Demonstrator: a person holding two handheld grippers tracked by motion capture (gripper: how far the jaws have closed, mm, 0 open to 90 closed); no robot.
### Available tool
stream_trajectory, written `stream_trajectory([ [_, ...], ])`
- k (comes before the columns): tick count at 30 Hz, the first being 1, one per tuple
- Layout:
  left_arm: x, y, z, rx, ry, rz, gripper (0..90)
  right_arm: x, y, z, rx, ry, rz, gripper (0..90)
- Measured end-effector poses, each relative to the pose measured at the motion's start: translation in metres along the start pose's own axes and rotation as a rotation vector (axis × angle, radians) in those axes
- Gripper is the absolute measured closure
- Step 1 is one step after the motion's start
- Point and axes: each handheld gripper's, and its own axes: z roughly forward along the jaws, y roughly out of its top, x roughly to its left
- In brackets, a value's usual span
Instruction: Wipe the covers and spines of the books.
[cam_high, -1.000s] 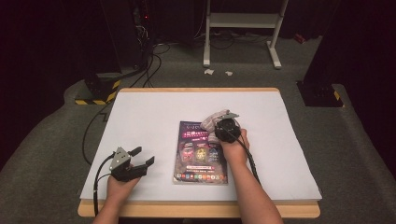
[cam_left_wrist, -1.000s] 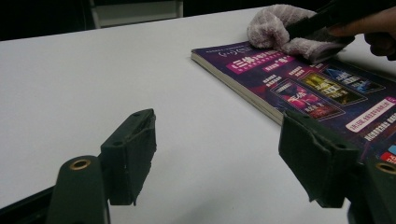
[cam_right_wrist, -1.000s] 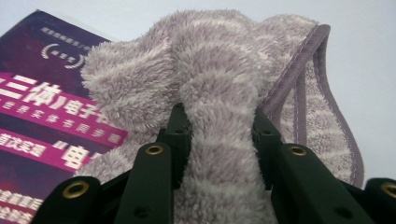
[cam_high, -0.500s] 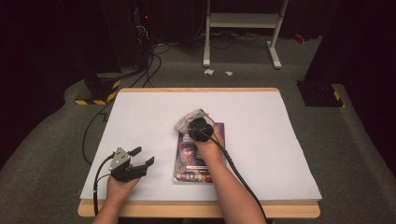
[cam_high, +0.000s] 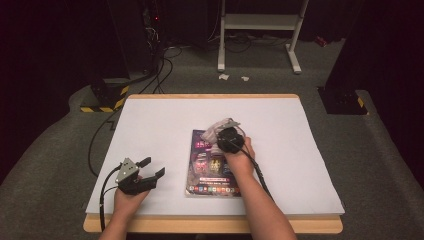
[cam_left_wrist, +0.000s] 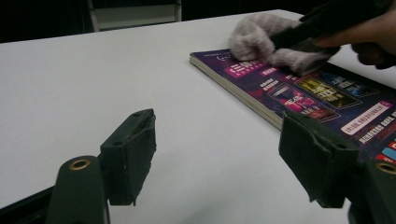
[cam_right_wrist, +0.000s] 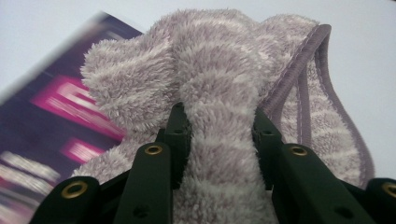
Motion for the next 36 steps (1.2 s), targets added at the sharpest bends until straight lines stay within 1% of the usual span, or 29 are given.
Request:
stream_trajectory([
  [1, 0.0, 0.0, 0.0, 0.0, 0.0, 0.001, 27.6, -0.011, -0.006, -0.006, 0.003, -0.011, 0.02, 67.4],
  [2, 0.0, 0.0, 0.0, 0.0, 0.001, 0.003, 27.6, -0.017, -0.01, -0.009, 0.004, -0.024, 0.025, 67.3],
  [3, 0.0, 0.0, 0.0, 0.0, 0.001, 0.003, 27.6, -0.026, -0.016, -0.014, 0.003, -0.035, 0.037, 67.4],
  [6, 0.0, 0.0, 0.001, 0.001, 0.002, 0.002, 27.6, -0.04, -0.027, -0.021, 0.006, -0.052, 0.063, 67.4],
  [8, 0.0, 0.0, 0.001, 0.005, 0.002, 0.008, 27.6, -0.04, -0.029, -0.023, 0.005, -0.057, 0.061, 67.5],
  [10, 0.0, 0.0, 0.001, 0.006, 0.002, 0.011, 27.6, -0.035, -0.026, -0.022, 0.006, -0.059, 0.049, 67.4],
  [12, -0.001, 0.0, 0.001, 0.005, 0.001, 0.01, 27.5, -0.026, -0.023, -0.02, 0.001, -0.052, 0.031, 67.5],
  [14, 0.0, 0.0, 0.001, 0.004, 0.001, 0.01, 27.5, -0.012, -0.018, -0.016, -0.006, -0.036, 0.01, 67.5],
  [16, 0.0, 0.0, 0.001, 0.004, 0.0, 0.011, 27.5, 0.005, -0.012, -0.012, -0.012, -0.004, -0.009, 67.4],
  [22, -0.001, 0.0, 0.0, 0.008, -0.001, 0.02, 27.5, 0.063, 0.005, 0.002, -0.043, 0.096, -0.077, 67.4],
  [25, -0.001, 0.0, 0.0, 0.008, -0.003, 0.02, 27.4, 0.082, 0.01, 0.004, -0.046, 0.125, -0.096, 67.4],
  [26, -0.001, 0.0, 0.0, 0.007, -0.003, 0.019, 27.5, 0.084, 0.01, 0.004, -0.045, 0.128, -0.1, 67.4],
  [27, -0.001, 0.0, 0.0, 0.007, -0.003, 0.019, 27.5, 0.084, 0.01, 0.004, -0.044, 0.127, -0.103, 67.4],
  [28, -0.001, 0.0, 0.0, 0.007, -0.002, 0.019, 27.4, 0.083, 0.01, 0.003, -0.041, 0.13, -0.095, 67.3],
  [29, -0.001, 0.0, 0.0, 0.007, -0.002, 0.018, 27.4, 0.08, 0.009, 0.003, -0.043, 0.126, -0.1, 67.2],
  [30, -0.001, 0.0, 0.0, 0.007, -0.001, 0.018, 27.4, 0.076, 0.008, 0.002, -0.038, 0.117, -0.088, 67.2],
  [32, -0.001, 0.0, 0.001, 0.007, -0.001, 0.019, 27.4, 0.064, 0.003, -0.001, -0.031, 0.097, -0.076, 67.3],
  [36, -0.001, 0.0, 0.001, 0.009, 0.0, 0.016, 27.5, 0.031, -0.012, -0.013, -0.02, 0.049, -0.037, 67.2],
])
